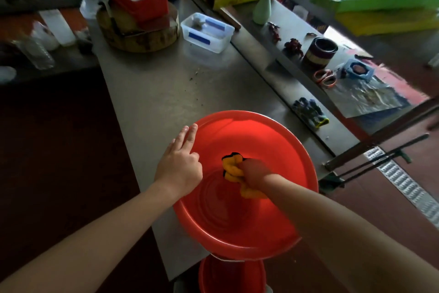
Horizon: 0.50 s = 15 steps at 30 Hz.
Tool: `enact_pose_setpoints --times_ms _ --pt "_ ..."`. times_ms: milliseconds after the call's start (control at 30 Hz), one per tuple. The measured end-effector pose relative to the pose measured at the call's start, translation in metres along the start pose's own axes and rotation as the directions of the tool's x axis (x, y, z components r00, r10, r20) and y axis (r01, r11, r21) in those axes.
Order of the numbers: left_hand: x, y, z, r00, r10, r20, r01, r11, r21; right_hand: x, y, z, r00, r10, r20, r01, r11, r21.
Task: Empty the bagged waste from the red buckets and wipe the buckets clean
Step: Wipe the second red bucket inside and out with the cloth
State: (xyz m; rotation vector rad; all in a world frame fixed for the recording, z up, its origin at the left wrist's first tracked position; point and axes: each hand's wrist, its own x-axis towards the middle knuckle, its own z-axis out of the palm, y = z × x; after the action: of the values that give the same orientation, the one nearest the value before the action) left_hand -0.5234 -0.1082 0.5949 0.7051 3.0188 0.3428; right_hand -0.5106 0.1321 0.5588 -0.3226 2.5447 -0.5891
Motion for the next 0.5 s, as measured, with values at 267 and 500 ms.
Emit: enact_pose_setpoints --times_ms 267,500 --pt "0.001 0.004 -0.012 0.999 -0.030 0.018 0.032 0.996 -0.080 -0.063 -0.020 -0.031 0.949 0.219 -0.225 -0.207 0.975 0.074" --pt "-0.016 0.028 -0.043 0.986 -0.016 -0.166 -0.001 0.995 -0.102 -0.116 -0.029 -0.056 0.907 0.012 -0.422 -0.069 0.990 -0.120"
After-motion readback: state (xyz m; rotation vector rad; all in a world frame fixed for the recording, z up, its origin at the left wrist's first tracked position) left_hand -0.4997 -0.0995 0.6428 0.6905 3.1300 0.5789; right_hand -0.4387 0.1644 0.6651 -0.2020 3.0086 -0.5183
